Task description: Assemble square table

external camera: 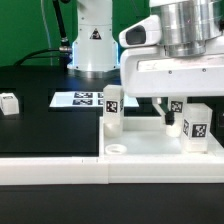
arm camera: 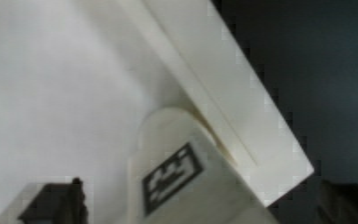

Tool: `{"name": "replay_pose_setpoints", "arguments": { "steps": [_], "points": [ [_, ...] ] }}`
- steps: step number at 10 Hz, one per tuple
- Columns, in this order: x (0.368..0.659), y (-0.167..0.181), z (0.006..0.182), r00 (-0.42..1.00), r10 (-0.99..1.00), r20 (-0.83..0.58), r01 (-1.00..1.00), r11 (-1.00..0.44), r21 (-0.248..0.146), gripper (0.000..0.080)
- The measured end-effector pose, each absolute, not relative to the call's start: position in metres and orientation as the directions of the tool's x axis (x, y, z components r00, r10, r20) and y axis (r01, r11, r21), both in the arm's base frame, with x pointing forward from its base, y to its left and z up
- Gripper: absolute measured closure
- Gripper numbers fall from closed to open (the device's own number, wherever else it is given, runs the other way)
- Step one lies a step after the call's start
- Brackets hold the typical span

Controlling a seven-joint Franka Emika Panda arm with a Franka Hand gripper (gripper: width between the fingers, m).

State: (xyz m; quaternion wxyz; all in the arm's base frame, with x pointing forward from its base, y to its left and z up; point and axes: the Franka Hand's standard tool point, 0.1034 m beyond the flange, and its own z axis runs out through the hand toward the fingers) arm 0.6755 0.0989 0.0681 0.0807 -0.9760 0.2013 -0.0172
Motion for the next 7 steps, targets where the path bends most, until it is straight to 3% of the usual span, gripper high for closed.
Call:
{"name": "replay_pose_setpoints", "arguments": {
  "steps": [1,3,5,6,7],
  "points": [
    [0.6769,0.0979,0.0694,0.973,-0.228,0.036,-0.221,-0.964,-0.147,0.0151],
    [0.6774,0.0983,0.0695,0.976,-0.211,0.042,-0.203,-0.968,-0.147,0.0151],
    [0.6775,0.0981,0.0694,0.975,-0.22,0.041,-0.212,-0.966,-0.148,0.042],
    [0.6774,0.0985,0.0693,0.944,-0.33,0.023,-0.323,-0.934,-0.153,0.0512],
    [0.6774,0.0986,0.0693,0.92,-0.393,0.012,-0.386,-0.909,-0.155,0.0512]
  ]
}}
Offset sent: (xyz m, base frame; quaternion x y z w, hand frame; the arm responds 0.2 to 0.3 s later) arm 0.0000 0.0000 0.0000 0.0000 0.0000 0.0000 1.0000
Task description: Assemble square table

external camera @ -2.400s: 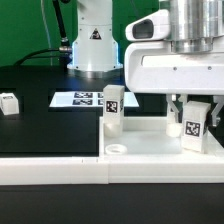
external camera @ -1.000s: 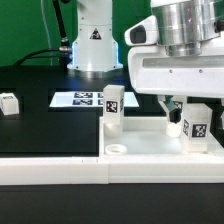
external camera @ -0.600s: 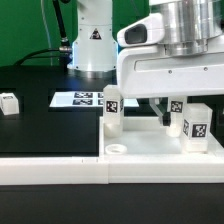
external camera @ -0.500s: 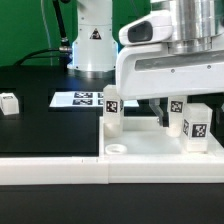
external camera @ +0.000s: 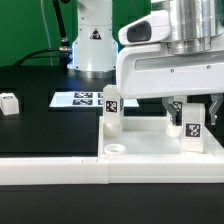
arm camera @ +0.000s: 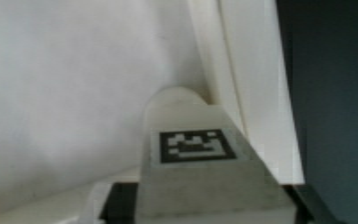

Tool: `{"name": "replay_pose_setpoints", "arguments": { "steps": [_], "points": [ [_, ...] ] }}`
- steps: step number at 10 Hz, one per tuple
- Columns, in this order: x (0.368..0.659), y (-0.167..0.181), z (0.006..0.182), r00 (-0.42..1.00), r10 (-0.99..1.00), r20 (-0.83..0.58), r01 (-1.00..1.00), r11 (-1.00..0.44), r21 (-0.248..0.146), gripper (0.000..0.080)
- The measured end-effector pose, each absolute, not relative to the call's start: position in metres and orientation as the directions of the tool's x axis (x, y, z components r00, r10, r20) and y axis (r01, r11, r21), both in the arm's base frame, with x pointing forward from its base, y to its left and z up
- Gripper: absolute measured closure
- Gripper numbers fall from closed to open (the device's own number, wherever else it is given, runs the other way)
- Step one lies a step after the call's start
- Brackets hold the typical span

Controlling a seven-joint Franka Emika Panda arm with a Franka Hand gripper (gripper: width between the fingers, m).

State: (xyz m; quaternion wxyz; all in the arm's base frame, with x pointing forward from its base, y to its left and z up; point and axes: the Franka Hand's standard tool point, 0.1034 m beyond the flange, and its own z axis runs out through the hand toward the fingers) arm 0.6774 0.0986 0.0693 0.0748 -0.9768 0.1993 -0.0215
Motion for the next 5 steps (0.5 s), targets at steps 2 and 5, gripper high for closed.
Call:
{"name": "replay_pose_setpoints", "arguments": {
  "steps": [2,5],
  "points": [
    [0.678,0.0999,0.0692,0.827,-0.562,-0.01,-0.556,-0.816,-0.156,0.0512],
    [0.6775,0.0995,0.0678,0.546,-0.836,-0.06,-0.833,-0.534,-0.143,0.0512]
  ]
}}
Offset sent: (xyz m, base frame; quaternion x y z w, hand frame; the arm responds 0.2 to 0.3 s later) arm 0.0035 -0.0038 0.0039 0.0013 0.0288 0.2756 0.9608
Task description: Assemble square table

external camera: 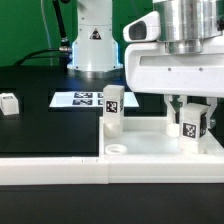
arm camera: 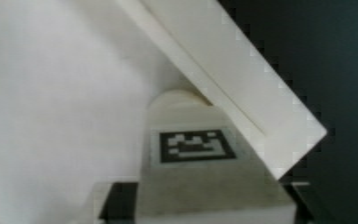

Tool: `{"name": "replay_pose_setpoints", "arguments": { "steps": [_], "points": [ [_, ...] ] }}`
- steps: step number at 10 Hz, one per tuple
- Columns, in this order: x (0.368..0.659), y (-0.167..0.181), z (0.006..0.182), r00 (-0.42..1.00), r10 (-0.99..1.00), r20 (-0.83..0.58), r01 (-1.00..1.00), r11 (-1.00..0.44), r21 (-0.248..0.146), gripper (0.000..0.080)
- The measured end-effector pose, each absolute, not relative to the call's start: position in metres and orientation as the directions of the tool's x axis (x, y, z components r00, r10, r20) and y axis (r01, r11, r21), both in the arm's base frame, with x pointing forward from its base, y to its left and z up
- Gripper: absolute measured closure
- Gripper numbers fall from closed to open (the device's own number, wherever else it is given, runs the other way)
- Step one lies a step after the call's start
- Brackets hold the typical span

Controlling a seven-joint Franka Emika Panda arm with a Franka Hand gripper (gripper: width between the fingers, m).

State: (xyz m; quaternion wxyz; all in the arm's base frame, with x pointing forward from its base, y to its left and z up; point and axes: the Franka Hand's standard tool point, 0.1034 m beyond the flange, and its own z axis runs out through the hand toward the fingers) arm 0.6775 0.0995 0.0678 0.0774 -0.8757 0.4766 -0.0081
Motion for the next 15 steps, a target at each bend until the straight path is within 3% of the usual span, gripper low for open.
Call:
{"name": "replay_pose_setpoints", "arguments": {
  "steps": [3,6,10,13,14,15],
  "points": [
    [0.677,0.1004,0.067,0.139,-0.974,-0.177,-0.986,-0.119,-0.117,0.0511],
    [0.6771,0.1017,0.0672,-0.015,-0.981,-0.194,-0.995,0.033,-0.09,0.0511],
    [0.68,0.1017,0.0677,-0.457,-0.846,-0.276,-0.879,0.477,-0.007,0.0511],
    [0.6798,0.1019,0.067,-0.479,-0.833,-0.275,-0.867,0.499,-0.001,0.0511],
    [0.6798,0.1019,0.0669,-0.468,-0.84,-0.275,-0.873,0.488,-0.005,0.0328],
    [0.6797,0.1022,0.0669,-0.433,-0.859,-0.274,-0.891,0.454,-0.016,0.0213]
  ]
}}
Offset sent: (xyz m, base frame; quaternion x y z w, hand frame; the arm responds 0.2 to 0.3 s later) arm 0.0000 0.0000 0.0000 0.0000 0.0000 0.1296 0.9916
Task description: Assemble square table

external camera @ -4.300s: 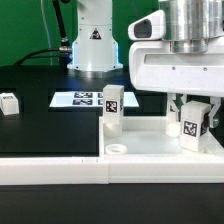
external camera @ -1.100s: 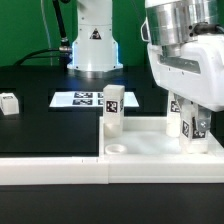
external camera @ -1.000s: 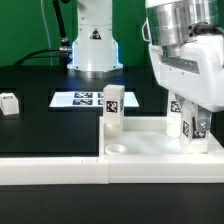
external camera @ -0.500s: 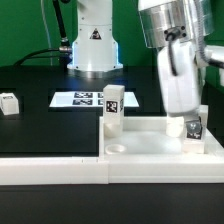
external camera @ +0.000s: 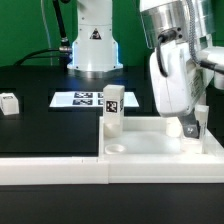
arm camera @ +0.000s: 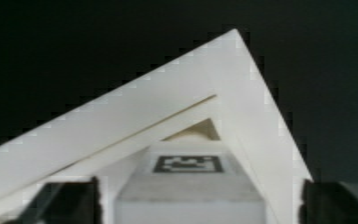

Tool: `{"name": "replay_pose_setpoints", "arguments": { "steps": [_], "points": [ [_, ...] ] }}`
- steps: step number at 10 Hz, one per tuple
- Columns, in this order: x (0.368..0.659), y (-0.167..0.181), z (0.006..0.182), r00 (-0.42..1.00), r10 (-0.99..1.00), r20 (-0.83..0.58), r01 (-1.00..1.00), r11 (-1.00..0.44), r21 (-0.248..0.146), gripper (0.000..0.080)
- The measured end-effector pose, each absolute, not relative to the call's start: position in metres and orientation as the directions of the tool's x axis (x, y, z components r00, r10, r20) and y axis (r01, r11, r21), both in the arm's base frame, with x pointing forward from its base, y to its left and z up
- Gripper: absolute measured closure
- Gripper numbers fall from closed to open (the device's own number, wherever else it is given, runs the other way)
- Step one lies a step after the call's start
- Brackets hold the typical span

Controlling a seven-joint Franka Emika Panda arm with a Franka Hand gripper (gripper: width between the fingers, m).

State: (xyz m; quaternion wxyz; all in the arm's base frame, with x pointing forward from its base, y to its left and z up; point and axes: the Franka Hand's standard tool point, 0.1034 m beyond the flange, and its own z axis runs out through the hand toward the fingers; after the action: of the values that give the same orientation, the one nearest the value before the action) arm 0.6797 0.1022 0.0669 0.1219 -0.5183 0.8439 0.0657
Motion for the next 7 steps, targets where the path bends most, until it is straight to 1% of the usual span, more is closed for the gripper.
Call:
{"name": "replay_pose_setpoints", "arguments": {
  "steps": [1,2,3,4,5,7],
  "points": [
    [0.6789,0.106,0.0676,-0.312,-0.914,-0.259,-0.942,0.334,-0.042,0.0213],
    [0.6775,0.1118,0.0694,-0.137,-0.964,-0.229,-0.986,0.156,-0.066,0.0163],
    [0.6785,0.1139,0.0711,0.006,-0.978,-0.206,-0.995,0.014,-0.098,0.0153],
    [0.6786,0.1127,0.0704,0.038,-0.979,-0.202,-0.994,-0.017,-0.105,0.0153],
    [0.6786,0.112,0.0704,0.13,-0.973,-0.19,-0.987,-0.107,-0.123,0.0153],
    [0.6788,0.1105,0.0702,0.249,-0.953,-0.173,-0.963,-0.226,-0.145,0.0151]
  ]
}}
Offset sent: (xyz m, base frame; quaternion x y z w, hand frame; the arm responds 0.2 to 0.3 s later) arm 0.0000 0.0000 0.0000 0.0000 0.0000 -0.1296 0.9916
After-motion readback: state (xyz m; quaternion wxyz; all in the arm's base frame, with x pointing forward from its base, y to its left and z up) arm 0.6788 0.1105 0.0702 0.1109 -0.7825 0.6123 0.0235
